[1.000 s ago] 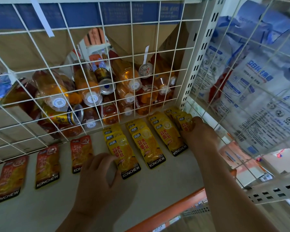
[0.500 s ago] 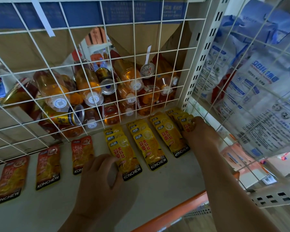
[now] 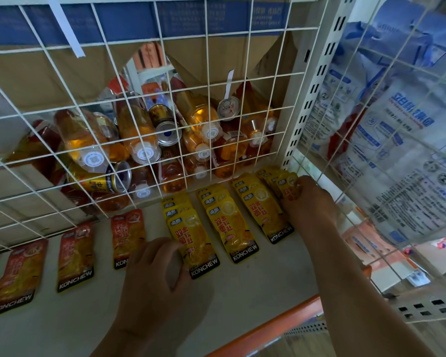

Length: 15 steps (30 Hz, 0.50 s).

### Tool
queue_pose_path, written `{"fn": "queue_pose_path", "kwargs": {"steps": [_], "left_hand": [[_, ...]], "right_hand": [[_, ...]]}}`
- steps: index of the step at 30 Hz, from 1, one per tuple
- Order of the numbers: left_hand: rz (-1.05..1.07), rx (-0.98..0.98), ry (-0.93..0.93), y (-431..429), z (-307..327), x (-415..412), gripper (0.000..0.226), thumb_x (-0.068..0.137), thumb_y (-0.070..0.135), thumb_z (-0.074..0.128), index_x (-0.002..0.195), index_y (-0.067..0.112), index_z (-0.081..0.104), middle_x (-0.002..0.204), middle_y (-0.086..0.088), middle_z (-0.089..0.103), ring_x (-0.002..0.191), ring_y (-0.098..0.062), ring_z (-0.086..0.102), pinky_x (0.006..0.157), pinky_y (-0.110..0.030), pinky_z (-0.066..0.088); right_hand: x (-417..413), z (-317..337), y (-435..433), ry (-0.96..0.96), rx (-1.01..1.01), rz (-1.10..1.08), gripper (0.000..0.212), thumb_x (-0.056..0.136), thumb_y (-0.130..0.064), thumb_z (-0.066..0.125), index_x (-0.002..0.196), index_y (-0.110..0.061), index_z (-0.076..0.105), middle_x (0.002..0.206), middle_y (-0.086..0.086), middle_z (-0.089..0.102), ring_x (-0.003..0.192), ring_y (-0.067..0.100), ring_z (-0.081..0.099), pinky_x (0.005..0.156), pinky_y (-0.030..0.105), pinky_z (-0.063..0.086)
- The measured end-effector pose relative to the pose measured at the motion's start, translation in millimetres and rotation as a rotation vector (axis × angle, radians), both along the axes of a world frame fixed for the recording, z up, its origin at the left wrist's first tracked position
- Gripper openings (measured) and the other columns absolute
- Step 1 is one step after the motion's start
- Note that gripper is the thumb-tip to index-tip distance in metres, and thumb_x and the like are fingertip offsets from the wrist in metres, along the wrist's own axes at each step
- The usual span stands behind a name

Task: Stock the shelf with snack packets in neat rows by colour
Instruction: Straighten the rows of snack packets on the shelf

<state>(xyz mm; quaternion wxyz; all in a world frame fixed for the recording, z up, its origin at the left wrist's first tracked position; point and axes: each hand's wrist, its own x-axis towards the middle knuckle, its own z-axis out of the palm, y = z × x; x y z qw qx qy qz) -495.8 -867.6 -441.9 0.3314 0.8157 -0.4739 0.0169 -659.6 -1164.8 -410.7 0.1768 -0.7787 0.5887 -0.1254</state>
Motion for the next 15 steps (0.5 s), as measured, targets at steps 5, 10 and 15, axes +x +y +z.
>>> {"fn": "queue_pose_path", "kwargs": {"steps": [5,10,15], "left_hand": [[-0.006,0.000,-0.005,0.4,-0.2,0.1,0.033,0.081,0.038,0.057,0.106,0.019,0.069,0.110,0.006,0.061,0.100,-0.023,0.057,0.090,-0.054,0.050],[0.005,0.006,-0.001,-0.1,-0.5,-0.3,0.035,0.081,0.039,0.056,0.107,0.019,0.069,0.111,0.005,0.060,0.102,-0.025,0.057,0.090,-0.055,0.050],[0.006,0.010,0.010,-0.3,-0.2,-0.2,0.036,0.081,0.039,0.056,0.107,0.019,0.069,0.111,0.005,0.060,0.102,-0.026,0.057,0.088,-0.051,0.050]], "right_hand": [[-0.2,3.1,0.8,0.013,0.004,0.004,0.046,0.080,-0.040,0.068,0.122,-0.030,0.052,0.100,0.003,0.065,0.094,0.028,0.062,0.070,0.034,0.045],[-0.7,2.8,1.7,-0.036,0.011,0.010,0.052,0.079,-0.040,0.070,0.127,-0.030,0.053,0.105,0.004,0.067,0.099,0.029,0.063,0.071,0.034,0.044],[-3.6,6.3,5.0,-0.049,0.010,0.006,0.054,0.080,-0.048,0.072,0.127,-0.031,0.053,0.112,0.000,0.068,0.105,0.027,0.063,0.077,0.035,0.049]]}}
